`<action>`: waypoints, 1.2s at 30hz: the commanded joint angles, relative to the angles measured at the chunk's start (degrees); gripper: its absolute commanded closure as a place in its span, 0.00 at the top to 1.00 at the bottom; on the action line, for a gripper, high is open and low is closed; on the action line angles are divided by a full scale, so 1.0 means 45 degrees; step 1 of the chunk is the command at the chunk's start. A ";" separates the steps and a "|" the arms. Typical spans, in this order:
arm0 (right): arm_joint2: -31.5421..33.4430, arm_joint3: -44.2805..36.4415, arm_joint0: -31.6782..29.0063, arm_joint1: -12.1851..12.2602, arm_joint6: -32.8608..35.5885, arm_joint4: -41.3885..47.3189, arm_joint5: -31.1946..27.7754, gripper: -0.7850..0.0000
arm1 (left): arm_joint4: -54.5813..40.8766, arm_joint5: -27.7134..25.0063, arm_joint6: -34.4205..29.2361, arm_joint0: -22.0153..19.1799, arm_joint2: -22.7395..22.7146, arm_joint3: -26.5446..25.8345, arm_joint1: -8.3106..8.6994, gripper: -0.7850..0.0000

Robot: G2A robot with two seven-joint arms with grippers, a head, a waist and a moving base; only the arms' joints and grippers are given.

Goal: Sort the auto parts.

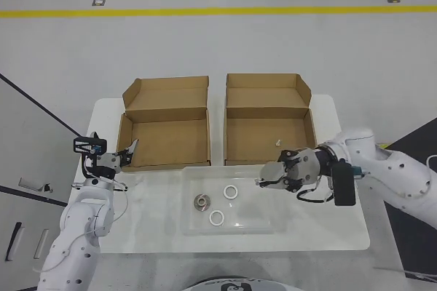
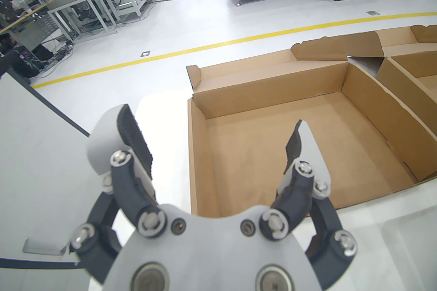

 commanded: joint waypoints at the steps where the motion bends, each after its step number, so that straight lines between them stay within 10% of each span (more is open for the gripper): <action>1: -0.0299 0.0082 0.0179 -0.0048 -0.0473 0.0115 0.0483 0.00 | 0.0000 0.0000 0.0000 0.0000 0.0000 0.0000 0.0000 1.00; 16: -0.3052 0.1114 0.2282 -0.0512 -0.4052 0.0850 0.4059 0.00 | 0.0000 0.0000 0.0000 0.0000 0.0000 0.0000 0.0000 1.00; 36: -0.3052 0.1340 0.2571 -0.0686 -0.4240 0.0989 0.4247 0.00 | 0.0000 0.0000 0.0000 0.0000 0.0000 0.0000 0.0000 1.00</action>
